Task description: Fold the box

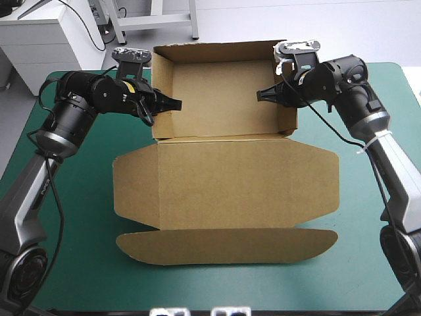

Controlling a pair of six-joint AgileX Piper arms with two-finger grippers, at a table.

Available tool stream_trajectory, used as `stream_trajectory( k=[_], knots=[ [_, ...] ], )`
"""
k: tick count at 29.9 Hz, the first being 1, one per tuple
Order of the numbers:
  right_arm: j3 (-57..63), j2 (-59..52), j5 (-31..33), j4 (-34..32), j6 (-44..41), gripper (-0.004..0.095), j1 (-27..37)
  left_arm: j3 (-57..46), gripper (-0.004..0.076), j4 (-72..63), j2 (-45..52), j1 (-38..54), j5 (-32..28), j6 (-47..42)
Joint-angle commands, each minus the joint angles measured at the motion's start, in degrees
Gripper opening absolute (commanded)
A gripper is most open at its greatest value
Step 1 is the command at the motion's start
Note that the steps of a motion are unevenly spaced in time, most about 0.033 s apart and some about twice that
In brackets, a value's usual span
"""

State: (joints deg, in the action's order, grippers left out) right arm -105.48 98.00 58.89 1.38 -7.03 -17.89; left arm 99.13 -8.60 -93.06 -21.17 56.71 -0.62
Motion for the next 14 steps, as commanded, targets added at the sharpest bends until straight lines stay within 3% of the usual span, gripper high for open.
stream_trajectory(
  k=[1,14],
  knots=[
    [-2.0,-0.7,0.2,1.9,3.8,-0.0014,-0.1,1.7,0.0010,-3.1,-0.6,-0.3,-1.3,2.5],
    [-2.0,13.4,7.8,2.5,4.3,-0.0014,-0.1,1.7,0.0010,-2.2,-12.7,-0.2,6.9,5.6]
  ],
)
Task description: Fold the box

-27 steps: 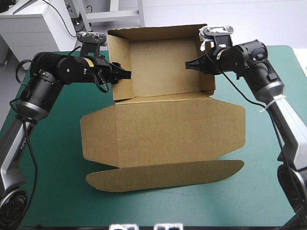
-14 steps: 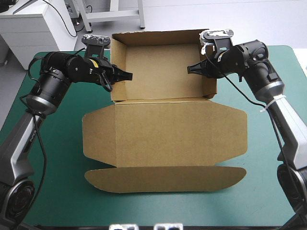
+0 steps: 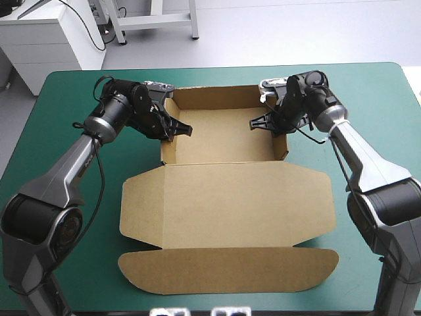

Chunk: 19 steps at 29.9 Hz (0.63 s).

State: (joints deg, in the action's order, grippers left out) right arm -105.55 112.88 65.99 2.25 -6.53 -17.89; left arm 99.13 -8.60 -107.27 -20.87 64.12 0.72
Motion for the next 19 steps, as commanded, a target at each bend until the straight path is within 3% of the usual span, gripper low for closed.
stream_trajectory(
  k=[1,19],
  knots=[
    [-1.9,-0.8,1.1,1.6,3.8,-0.0014,-0.1,1.7,0.0010,-2.0,1.0,-0.5,-0.1,4.2],
    [-1.9,1.0,3.6,1.5,4.1,0.0017,-0.1,1.7,0.0018,-1.8,-3.2,-0.5,4.3,5.3]
  ],
)
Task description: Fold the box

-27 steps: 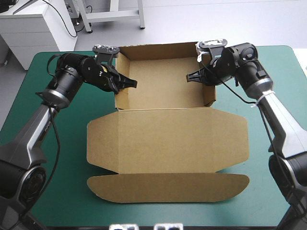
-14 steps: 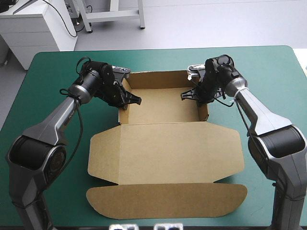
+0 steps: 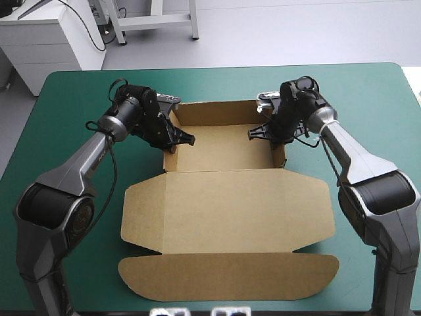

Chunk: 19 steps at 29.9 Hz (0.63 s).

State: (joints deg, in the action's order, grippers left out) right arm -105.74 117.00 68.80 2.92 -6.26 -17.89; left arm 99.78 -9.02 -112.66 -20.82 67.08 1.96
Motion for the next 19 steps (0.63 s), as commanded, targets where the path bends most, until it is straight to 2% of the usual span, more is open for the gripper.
stream_trajectory(
  k=[1,2,4,7,9,10,12,13,19],
  knots=[
    [-1.7,-3.1,0.8,0.8,3.8,0.0047,-0.1,1.1,0.0027,-1.4,2.1,-0.5,1.5,4.2],
    [-1.7,-3.1,0.8,0.8,3.8,0.0089,-0.1,1.1,0.0048,-1.5,2.3,-0.5,1.9,4.7],
    [-1.7,-3.1,0.9,0.8,3.8,0.0248,-0.1,1.5,0.0118,-1.6,2.4,-0.5,3.0,5.7],
    [-1.7,-3.1,1.1,0.8,3.8,0.0579,-0.1,2.9,0.0312,-1.6,2.4,-0.4,4.6,6.1],
    [-1.7,-3.1,1.3,0.8,3.7,0.0767,-0.1,3.8,0.0465,-1.7,2.4,-0.4,5.2,5.7],
    [-1.7,-3.1,1.2,1.0,3.4,0.0818,-0.1,4.2,0.0517,-1.7,2.4,-0.4,5.2,5.0],
    [-1.7,-3.1,1.5,1.1,2.8,0.0876,-0.1,5.1,0.0607,-1.7,2.4,-0.4,5.7,3.5],
    [-1.7,-3.1,1.7,1.1,2.8,0.0877,-0.1,5.4,0.0624,-1.7,2.4,-0.4,5.8,3.5],
    [-1.8,-3.2,1.8,1.9,2.8,0.0877,-0.1,6.8,0.0627,-1.7,2.5,-0.4,6.6,3.3]
  ],
)
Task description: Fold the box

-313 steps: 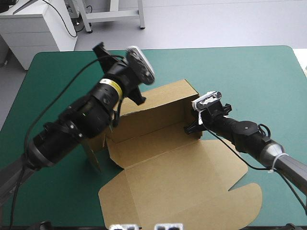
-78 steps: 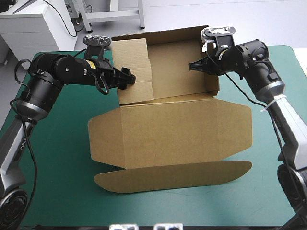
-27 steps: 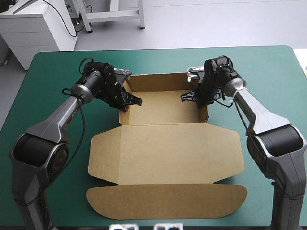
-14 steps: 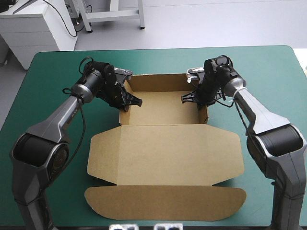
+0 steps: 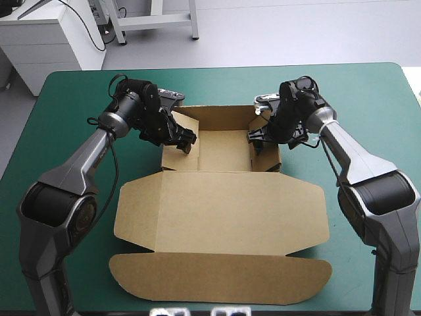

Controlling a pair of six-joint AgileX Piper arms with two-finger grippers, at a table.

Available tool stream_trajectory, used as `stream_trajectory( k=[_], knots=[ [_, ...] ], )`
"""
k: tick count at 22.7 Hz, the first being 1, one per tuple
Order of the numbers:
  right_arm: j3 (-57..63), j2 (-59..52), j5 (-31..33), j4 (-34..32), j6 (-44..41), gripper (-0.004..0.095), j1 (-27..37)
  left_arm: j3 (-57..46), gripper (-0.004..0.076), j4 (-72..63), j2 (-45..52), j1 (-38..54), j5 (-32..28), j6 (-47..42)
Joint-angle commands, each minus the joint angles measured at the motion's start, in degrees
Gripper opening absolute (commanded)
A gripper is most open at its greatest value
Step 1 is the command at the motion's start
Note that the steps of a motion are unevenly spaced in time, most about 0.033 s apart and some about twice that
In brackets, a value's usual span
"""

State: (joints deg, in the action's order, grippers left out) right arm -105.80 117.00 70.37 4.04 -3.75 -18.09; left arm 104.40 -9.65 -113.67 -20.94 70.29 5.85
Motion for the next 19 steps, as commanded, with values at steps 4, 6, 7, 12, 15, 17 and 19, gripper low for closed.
stream_trajectory(
  k=[4,6,7,12,15,17,19],
  knots=[
    [-2.8,-3.8,0.2,1.3,0.7,0.0877,0.1,2.3,0.0627,0.0,4.3,-0.3,3.4,-0.3],
    [-4.2,-4.5,0.2,1.4,1.7,0.0877,0.1,2.3,0.0624,2.8,5.4,-0.3,3.4,-0.1],
    [-4.9,-4.9,0.3,1.4,2.0,0.0877,0.1,2.3,0.0622,4.1,6.2,-0.3,3.4,0.1],
    [-11.3,-7.6,0.3,1.2,2.9,0.0877,0.1,2.9,0.0618,9.2,12.9,-0.3,3.3,0.1],
    [-13.1,-7.8,1.0,1.1,2.9,0.0877,0.1,3.5,0.0576,9.2,19.3,-0.3,3.4,3.2],
    [-13.1,-7.7,1.1,0.6,2.9,0.0877,0.1,3.5,0.0464,9.6,22.9,-0.3,3.4,4.6],
    [-13.1,-7.7,1.1,-0.6,2.6,0.0877,0.1,3.4,0.0286,9.3,26.4,-0.3,3.5,5.0]
  ],
)
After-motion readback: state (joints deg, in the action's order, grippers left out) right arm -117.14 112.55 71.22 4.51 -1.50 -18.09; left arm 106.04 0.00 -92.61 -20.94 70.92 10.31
